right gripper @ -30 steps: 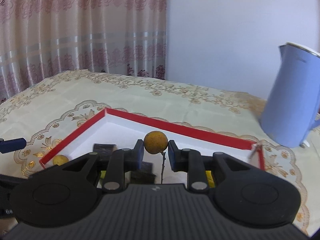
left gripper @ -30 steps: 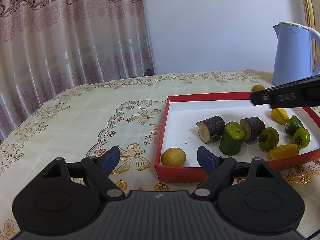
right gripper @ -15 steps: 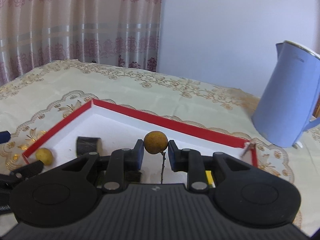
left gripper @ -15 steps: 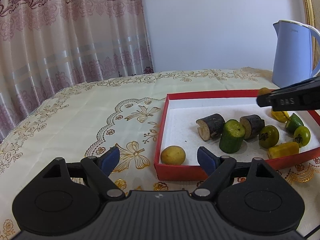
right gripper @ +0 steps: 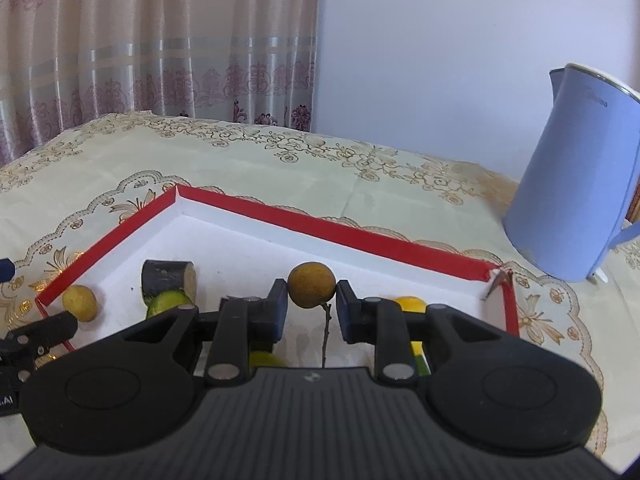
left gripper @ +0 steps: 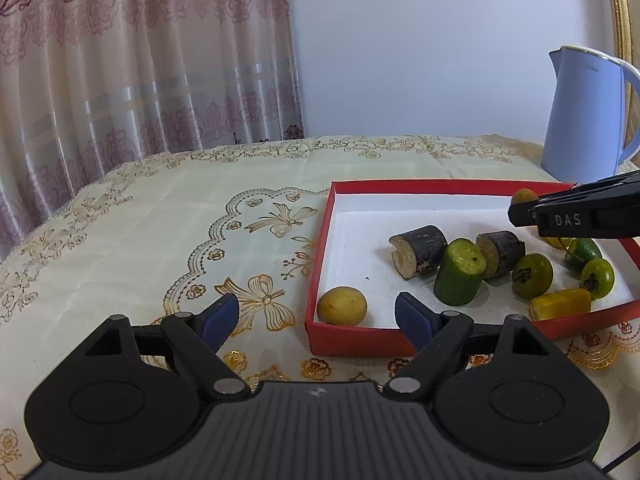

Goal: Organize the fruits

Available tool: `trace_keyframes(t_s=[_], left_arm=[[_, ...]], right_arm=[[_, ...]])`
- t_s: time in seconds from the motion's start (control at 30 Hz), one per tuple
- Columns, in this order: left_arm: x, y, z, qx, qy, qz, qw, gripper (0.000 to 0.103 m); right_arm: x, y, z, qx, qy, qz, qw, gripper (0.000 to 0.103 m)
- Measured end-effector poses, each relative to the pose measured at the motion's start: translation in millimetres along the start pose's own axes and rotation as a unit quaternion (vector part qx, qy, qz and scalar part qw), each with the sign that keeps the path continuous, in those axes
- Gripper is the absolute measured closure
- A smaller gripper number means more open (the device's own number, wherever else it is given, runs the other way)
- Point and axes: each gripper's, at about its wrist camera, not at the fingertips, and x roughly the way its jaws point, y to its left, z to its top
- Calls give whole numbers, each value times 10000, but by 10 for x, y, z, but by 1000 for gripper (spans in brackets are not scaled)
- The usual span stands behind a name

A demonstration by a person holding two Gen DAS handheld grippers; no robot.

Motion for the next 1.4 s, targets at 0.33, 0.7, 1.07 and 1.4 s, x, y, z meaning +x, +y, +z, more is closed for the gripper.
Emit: trace_keyframes(t_s=[0.33, 0.7, 1.07, 1.4], left_arm=[[-11, -4, 3, 28, -22, -8, 10000, 14], [-13, -9, 0, 18, -21, -17, 10000, 13], [-26, -27, -4, 80, -52, 34, 9999, 12], [-39, -28, -9, 70, -81, -13, 9999, 11]], right_arm=[[-66, -78, -35, 20, -16, -204, 9998, 63], [-539, -117, -92, -148, -516, -369, 9979, 38], [-872, -20, -257, -168, -721, -207, 9970, 34], [-1018, 18, -550, 69, -707, -116, 9974, 28]])
